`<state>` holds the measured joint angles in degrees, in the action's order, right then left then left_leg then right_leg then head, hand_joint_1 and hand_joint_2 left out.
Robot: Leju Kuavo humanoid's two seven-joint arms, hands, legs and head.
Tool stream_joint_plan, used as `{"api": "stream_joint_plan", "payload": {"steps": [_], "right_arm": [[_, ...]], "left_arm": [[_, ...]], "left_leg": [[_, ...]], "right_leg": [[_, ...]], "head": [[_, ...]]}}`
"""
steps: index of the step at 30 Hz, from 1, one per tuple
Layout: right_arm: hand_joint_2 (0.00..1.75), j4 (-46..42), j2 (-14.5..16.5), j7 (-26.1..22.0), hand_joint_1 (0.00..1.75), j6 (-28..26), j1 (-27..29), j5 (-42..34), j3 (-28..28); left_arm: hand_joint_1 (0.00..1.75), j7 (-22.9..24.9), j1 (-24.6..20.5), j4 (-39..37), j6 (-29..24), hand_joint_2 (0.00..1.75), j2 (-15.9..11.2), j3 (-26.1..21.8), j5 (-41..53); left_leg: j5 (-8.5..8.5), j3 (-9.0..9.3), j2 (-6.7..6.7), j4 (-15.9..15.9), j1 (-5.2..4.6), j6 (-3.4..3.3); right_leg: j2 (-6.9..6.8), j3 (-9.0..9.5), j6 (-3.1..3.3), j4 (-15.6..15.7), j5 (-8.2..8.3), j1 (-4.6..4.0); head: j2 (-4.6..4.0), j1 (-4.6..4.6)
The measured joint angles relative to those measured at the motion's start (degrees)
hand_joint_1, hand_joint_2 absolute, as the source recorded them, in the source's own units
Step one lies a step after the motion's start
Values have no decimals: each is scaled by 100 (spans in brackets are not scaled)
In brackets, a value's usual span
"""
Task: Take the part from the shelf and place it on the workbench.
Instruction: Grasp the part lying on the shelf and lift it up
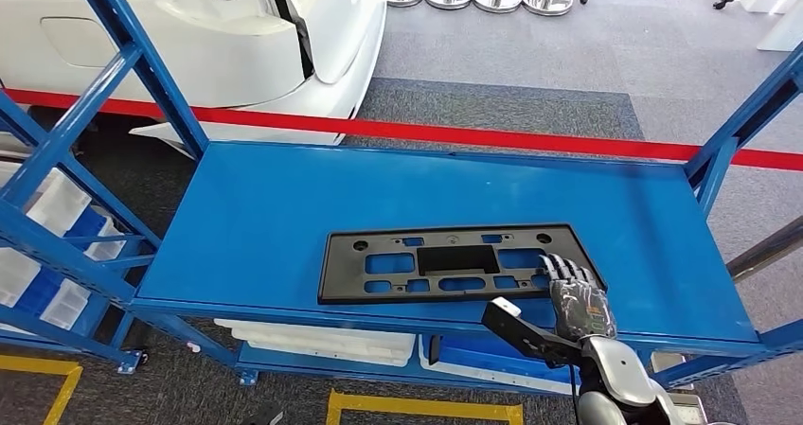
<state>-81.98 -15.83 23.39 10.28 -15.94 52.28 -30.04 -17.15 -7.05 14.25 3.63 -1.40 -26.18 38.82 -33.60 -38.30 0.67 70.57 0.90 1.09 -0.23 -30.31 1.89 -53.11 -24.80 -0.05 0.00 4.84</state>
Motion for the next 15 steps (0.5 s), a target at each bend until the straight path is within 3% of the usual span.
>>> {"api": "stream_joint_plan", "payload": {"steps": [1,2,5,7,10,12,14,15], "right_arm": [[175,4,2,-28,0,27,-9,12,-1],[175,10,0,-58,0,51,-19,26,-1],[175,35,-30,-122,0,86,-51,50,2],[175,46,-66,-130,0,89,-68,57,7],[175,68,-123,-129,4,89,-76,72,14],[175,86,-167,-135,91,89,-81,91,17],[175,110,-201,-181,175,88,-87,126,19],[175,126,-217,-224,175,87,-87,141,19]], "left_arm": [[0,-1,9,0,-13,0,-8,3,0],[0,-1,12,0,-32,0,-12,4,0],[0,3,0,0,-83,0,-13,7,2],[0,7,-5,0,-97,0,-13,8,3],[0,7,-12,0,-93,0,-4,10,4],[0,5,-22,1,-88,0,31,10,7],[0,0,-24,2,-88,0,76,10,11],[0,-3,-21,2,-87,0,92,10,13]], "left_leg": [[29,-112,-1,126,8,17],[168,-112,-4,24,18,34],[747,334,-25,-1034,68,70],[854,488,-23,-1378,72,10],[872,471,-30,-1390,64,-133],[906,455,-42,-1404,82,-200],[925,418,-53,-1403,73,-233],[933,400,-58,-1402,67,-241]], "right_leg": [[9,6,-2,-3,-10,4],[20,13,-13,-9,-23,11],[60,22,-101,-101,-102,28],[95,3,-173,-166,-155,16],[113,-24,-266,-186,-187,30],[87,-198,-323,-562,-427,42],[64,-584,-364,-1376,-838,51],[61,-764,-373,-1748,-981,54]], "head": [[0,0],[0,0],[0,7],[0,0],[0,-16],[0,-30],[0,-40],[0,-39]]}}
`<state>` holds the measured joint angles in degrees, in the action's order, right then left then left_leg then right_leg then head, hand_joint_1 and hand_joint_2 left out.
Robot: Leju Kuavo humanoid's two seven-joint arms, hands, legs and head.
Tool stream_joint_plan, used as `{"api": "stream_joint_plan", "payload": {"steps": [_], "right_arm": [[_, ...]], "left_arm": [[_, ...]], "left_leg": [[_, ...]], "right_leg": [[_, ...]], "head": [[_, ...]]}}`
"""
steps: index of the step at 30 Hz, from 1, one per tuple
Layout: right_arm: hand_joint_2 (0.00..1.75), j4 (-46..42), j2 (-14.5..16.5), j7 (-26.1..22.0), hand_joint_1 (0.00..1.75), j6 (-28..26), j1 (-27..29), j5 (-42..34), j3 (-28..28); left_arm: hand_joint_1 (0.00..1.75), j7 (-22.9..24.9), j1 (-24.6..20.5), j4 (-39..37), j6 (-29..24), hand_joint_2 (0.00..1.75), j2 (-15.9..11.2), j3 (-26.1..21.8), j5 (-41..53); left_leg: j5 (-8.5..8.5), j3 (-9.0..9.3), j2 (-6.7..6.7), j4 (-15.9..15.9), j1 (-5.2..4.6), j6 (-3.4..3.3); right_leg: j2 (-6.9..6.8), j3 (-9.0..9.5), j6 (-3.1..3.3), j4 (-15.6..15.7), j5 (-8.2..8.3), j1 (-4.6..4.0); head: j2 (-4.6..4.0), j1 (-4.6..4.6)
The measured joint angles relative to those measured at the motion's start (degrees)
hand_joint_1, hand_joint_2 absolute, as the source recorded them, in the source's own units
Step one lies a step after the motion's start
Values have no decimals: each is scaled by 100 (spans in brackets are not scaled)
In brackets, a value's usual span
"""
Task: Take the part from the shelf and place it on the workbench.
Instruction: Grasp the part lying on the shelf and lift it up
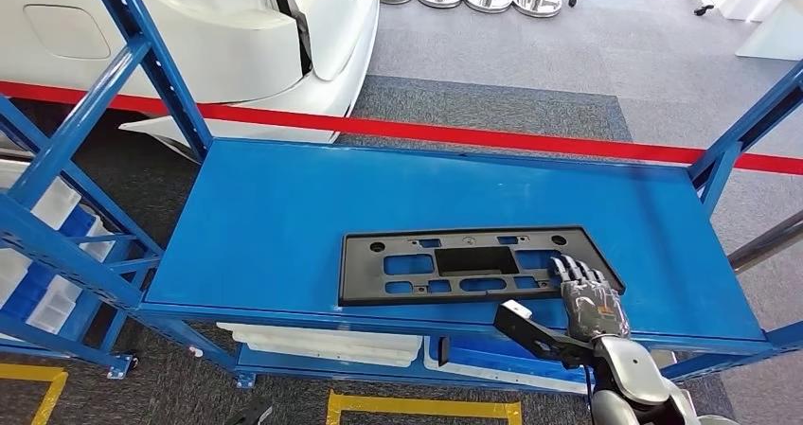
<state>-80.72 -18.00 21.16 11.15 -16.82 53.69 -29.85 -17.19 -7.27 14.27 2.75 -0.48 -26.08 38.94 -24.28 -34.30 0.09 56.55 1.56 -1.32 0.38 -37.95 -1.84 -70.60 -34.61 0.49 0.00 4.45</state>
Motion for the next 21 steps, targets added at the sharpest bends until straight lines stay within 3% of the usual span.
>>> {"api": "stream_joint_plan", "payload": {"steps": [1,2,4,6,7,10,12,15,16,17,18,21], "right_arm": [[175,18,-21,-52,175,-6,-1,10,2],[175,35,-39,-104,175,-16,-2,17,4],[175,59,-66,-188,175,-47,-14,11,18],[175,66,-83,-239,175,-87,-49,-8,37],[175,70,-92,-251,175,-110,-77,-14,52],[175,106,-120,-263,175,-150,-138,-11,127],[175,136,-130,-276,175,-152,-148,-11,158],[175,181,-128,-305,175,-167,-157,-36,180],[175,193,-128,-310,175,-172,-157,-48,186],[175,203,-127,-311,175,-176,-158,-58,190],[175,210,-127,-312,175,-177,-159,-66,196],[175,226,-132,-315,175,-181,-171,-85,226]], "left_arm": [[0,-5,5,0,0,0,12,0,1],[0,-9,10,0,0,0,17,0,1],[0,-13,11,0,0,0,20,0,1],[0,-20,7,0,1,0,20,0,1],[0,-23,6,0,1,0,20,0,1],[0,-30,18,0,1,0,20,0,1],[0,-32,33,0,1,0,16,0,1],[0,-31,57,-2,5,0,-33,0,1],[0,-31,71,-2,7,0,-55,0,1],[0,-34,84,-2,7,0,-72,0,1],[0,-36,92,-2,7,0,-83,0,1],[0,-39,84,-2,3,0,-91,0,1]], "left_leg": [[6,-11,-3,1,-6,-2],[14,-15,-4,1,-11,1],[36,-13,-8,0,-21,19],[54,-12,-14,-1,-40,62],[65,-11,-15,-9,-41,94],[110,2,-8,-59,-25,208],[-73,-101,-4,170,-26,254],[-668,-543,-3,1238,-26,287],[-747,-624,-4,1481,-25,297],[-712,-602,-4,1507,-25,303],[-577,-466,-5,1296,-24,303],[-156,148,-5,175,-30,249]], "right_leg": [[-1,-89,3,-187,-35,0],[0,-61,18,-142,41,-1],[0,323,92,569,393,-8],[-7,732,174,1346,626,-40],[-14,828,201,1534,658,-60],[-38,862,271,1663,753,-73],[-60,884,337,1765,879,-47],[-79,857,368,1792,941,-41],[-81,848,367,1782,940,-43],[-80,846,363,1769,937,-44],[-79,848,355,1754,929,-44],[-66,845,289,1679,874,-62]], "head": [[0,1],[0,0],[0,-1],[0,4],[0,4],[0,3],[0,5],[0,9],[0,10],[0,10],[0,11],[0,6]]}}
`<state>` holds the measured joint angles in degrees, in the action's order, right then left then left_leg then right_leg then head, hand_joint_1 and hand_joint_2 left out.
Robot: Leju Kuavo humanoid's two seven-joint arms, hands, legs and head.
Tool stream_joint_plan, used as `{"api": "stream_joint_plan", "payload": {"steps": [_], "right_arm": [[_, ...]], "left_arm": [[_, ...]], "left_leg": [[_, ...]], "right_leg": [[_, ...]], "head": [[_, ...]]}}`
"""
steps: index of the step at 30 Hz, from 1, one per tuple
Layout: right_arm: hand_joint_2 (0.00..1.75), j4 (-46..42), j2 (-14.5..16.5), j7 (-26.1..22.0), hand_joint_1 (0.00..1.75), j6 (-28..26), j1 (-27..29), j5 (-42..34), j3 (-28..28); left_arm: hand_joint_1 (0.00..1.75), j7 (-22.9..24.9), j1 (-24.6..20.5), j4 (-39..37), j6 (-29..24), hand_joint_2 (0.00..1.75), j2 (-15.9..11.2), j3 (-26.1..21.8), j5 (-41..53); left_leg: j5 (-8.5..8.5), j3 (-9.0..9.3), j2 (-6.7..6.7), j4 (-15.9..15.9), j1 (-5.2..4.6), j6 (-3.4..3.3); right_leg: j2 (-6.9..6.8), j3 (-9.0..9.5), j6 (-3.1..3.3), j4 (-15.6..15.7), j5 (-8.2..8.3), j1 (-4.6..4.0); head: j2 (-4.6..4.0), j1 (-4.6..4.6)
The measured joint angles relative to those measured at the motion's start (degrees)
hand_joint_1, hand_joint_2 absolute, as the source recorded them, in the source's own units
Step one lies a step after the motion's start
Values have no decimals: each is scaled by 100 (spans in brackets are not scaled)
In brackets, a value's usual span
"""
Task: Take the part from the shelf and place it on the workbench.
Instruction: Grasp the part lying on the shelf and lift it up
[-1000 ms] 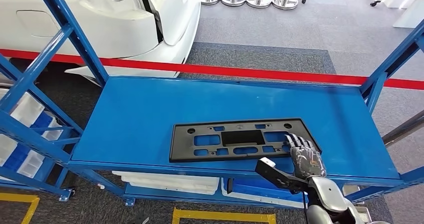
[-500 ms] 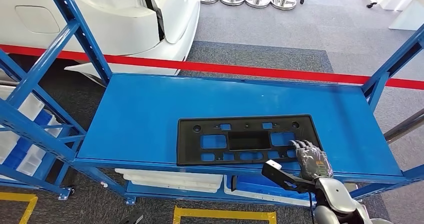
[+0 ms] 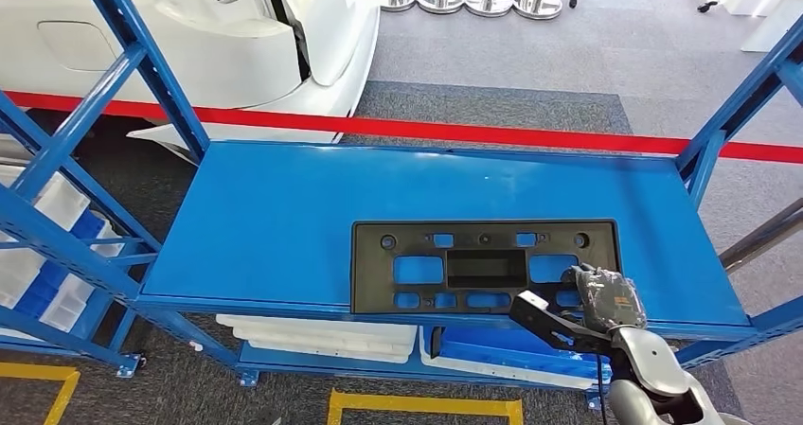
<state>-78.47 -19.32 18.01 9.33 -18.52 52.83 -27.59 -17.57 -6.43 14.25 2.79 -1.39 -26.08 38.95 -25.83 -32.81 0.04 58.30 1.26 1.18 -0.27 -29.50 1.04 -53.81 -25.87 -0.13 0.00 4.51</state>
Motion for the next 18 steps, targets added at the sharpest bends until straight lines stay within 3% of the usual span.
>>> {"api": "stream_joint_plan", "payload": {"steps": [2,5,7,9,10,11,12,15,16,18], "right_arm": [[175,19,-9,0,175,-2,-8,-22,36],[175,43,-25,0,175,-5,-18,-51,87],[175,54,-36,0,175,-10,-25,-61,104],[175,69,-40,-1,175,-13,-9,-67,108],[175,75,-41,-1,175,-14,2,-68,108],[175,80,-41,-2,175,-14,8,-69,108],[175,82,-42,-2,175,-15,6,-70,108],[175,85,-42,-4,173,-16,-15,-70,111],[175,85,-42,-7,139,-17,-22,-71,114],[175,85,-42,-9,54,-24,-29,-71,120]], "left_arm": [[0,-1,-7,0,-2,0,1,0,0],[0,-11,2,0,-1,0,2,0,0],[0,-19,-4,0,-3,0,24,0,0],[0,-17,-5,0,-4,0,66,0,0],[0,-17,0,0,-4,0,84,0,0],[0,-17,4,0,-4,0,97,0,0],[0,-17,6,0,-4,0,104,0,0],[0,-17,-6,0,-3,0,109,0,0],[0,-19,-10,0,-3,0,109,0,0],[0,-23,-12,0,-3,0,109,0,0]], "left_leg": [[13,117,7,-245,-20,-81],[41,117,6,-272,-14,-192],[62,119,5,-295,9,-242],[62,108,9,-298,7,-262],[59,107,12,-298,5,-265],[53,113,16,-298,3,-264],[47,125,22,-298,4,-259],[15,170,48,-295,-5,-214],[6,177,56,-298,-13,-185],[-1,188,67,-321,-20,-114]], "right_leg": [[9,-14,-62,-31,-27,-15],[11,-44,-159,-99,-91,5],[12,-283,-224,-594,-369,21],[13,-727,-269,-1453,-728,46],[13,-904,-280,-1766,-805,55],[13,-974,-280,-1849,-760,61],[12,-924,-270,-1687,-606,64],[12,-386,-180,-480,-5,54],[12,-264,-151,-212,81,44],[10,-205,-106,-61,96,20]], "head": [[0,-4],[0,-6],[0,-12],[0,-13],[0,-11],[0,-11],[0,-11],[0,-11],[0,-9],[0,-6]]}}
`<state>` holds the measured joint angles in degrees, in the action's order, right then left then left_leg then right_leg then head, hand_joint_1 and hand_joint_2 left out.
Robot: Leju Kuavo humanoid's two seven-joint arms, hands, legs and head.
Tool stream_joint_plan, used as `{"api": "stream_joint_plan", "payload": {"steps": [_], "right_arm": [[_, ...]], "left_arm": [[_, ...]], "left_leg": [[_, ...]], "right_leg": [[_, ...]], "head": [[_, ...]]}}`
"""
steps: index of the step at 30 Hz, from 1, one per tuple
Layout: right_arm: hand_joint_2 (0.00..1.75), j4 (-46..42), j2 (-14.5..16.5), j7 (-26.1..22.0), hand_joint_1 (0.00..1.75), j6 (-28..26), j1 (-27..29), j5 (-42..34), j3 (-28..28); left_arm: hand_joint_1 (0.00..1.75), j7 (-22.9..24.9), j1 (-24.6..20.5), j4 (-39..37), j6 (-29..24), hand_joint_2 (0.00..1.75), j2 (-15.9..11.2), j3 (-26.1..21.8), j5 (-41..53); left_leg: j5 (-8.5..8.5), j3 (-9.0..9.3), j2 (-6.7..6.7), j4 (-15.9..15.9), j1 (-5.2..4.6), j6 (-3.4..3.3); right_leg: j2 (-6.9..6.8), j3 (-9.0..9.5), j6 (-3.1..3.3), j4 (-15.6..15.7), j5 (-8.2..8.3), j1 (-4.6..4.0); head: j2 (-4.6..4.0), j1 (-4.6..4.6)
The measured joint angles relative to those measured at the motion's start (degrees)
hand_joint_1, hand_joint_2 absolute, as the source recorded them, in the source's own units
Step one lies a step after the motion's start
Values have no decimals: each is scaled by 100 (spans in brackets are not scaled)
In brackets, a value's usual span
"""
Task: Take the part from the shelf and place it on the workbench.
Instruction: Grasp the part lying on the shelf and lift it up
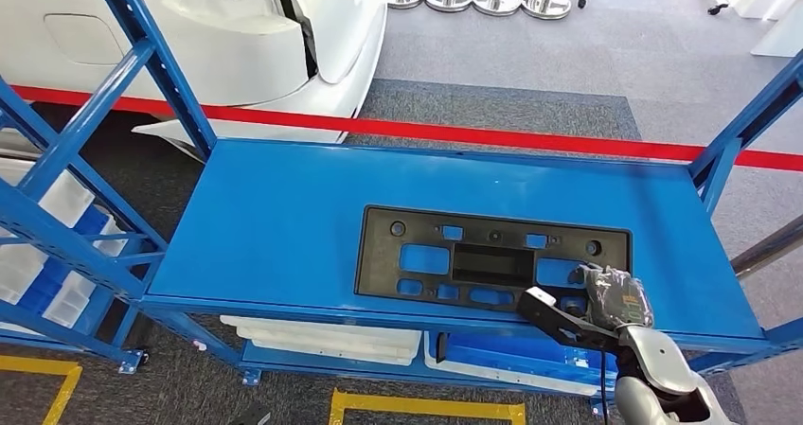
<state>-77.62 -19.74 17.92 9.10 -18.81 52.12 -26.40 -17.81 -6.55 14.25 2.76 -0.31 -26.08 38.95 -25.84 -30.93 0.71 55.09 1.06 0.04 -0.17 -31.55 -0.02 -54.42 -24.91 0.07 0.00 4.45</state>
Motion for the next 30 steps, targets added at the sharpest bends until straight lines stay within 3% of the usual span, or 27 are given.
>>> {"api": "stream_joint_plan", "payload": {"steps": [1,2,4,6,7,8,9,11,13,16,18,19,21,23,24,25,27,29,30], "right_arm": [[175,-2,1,-1,12,-5,-3,0,3],[175,-3,7,-2,2,-9,-8,1,7],[175,-6,20,-3,0,-16,-21,1,16],[175,-6,36,-3,0,-21,-32,1,21],[175,-5,44,-3,0,-22,-41,1,22],[175,-4,54,-2,0,-22,-51,1,23],[175,-2,61,-2,0,-22,-62,1,25],[175,5,71,-1,0,-22,-82,3,32],[175,15,73,1,0,-23,-98,5,46],[175,37,71,1,0,-24,-112,15,76],[175,49,63,-6,0,-19,-114,23,90],[175,56,57,-9,0,-14,-114,27,95],[175,72,53,-13,0,-5,-110,32,98],[175,87,52,-13,0,-3,-104,33,98],[175,92,52,-13,0,-3,-105,33,98],[175,95,52,-14,0,-2,-107,33,99],[175,97,52,-17,0,-1,-123,32,105],[175,93,58,-20,0,-4,-146,30,109],[175,90,63,-22,0,-9,-155,30,109]], "left_arm": [[0,-4,2,0,-1,0,0,0,0],[0,-8,3,0,-1,0,0,0,0],[0,-10,3,0,1,0,-13,0,-2],[0,-7,12,0,5,0,-55,0,-4],[0,-5,21,-1,8,0,-85,0,-5],[0,-5,30,-1,9,0,-110,0,-6],[0,-5,35,-2,9,0,-131,0,-7],[0,-5,32,-1,9,0,-150,0,-7],[0,-4,17,0,8,0,-153,0,-7],[0,-4,11,0,9,0,-153,0,-7],[0,-9,4,0,10,0,-141,0,-7],[0,-10,-5,0,10,0,-127,0,-7],[0,-10,-15,0,8,0,-83,0,-7],[0,-11,-13,0,8,0,-50,0,-7],[0,-11,-13,0,8,0,-41,0,-7],[0,-11,-15,0,8,0,-37,0,-7],[0,-11,-20,0,8,0,-35,0,-7],[0,-11,-25,0,8,0,-35,0,-7],[0,-11,-27,0,8,0,-35,0,-7]], "left_leg": [[-1,10,-1,-14,6,34],[-34,8,-5,14,9,64],[-285,-150,-13,402,7,101],[-666,-518,-17,1183,4,119],[-776,-682,-18,1512,5,126],[-777,-763,-20,1658,6,133],[-662,-731,-24,1571,8,138],[-245,-394,-36,857,17,136],[-12,-86,-39,206,21,101],[-5,-35,-34,60,10,-2],[17,-30,-40,40,26,-69],[28,-28,-43,29,38,-98],[30,-38,-46,26,37,-129],[25,-39,-46,27,33,-134],[22,-32,-44,27,32,-133],[18,-20,-39,27,32,-129],[1,4,-27,29,22,-105],[-16,11,-21,24,7,-50],[-20,15,-20,14,3,-16]], "right_leg": [[-2,11,32,25,14,6],[-8,32,65,60,31,14],[-26,82,127,133,66,36],[-37,99,156,146,64,33],[-36,102,162,145,59,30],[-34,108,165,141,53,29],[-30,116,162,135,44,29],[-21,136,133,103,11,31],[-8,122,75,29,-40,7],[2,102,-11,6,-60,-4],[2,36,-73,-120,-157,6],[3,-78,-104,-357,-293,11],[2,-477,-155,-1169,-661,27],[2,-799,-172,-1787,-824,40],[2,-813,-166,-1776,-746,43],[2,-710,-148,-1529,-573,44],[1,-304,-84,-657,-180,34],[1,-35,-28,-85,-26,13],[1,-5,-8,-11,-40,1]], "head": [[0,2],[0,4],[0,14],[0,16],[0,16],[0,16],[0,16],[0,16],[0,11],[0,-3],[0,-10],[0,-14],[0,-21],[0,-19],[0,-20],[0,-20],[0,-21],[0,-13],[0,-10]]}}
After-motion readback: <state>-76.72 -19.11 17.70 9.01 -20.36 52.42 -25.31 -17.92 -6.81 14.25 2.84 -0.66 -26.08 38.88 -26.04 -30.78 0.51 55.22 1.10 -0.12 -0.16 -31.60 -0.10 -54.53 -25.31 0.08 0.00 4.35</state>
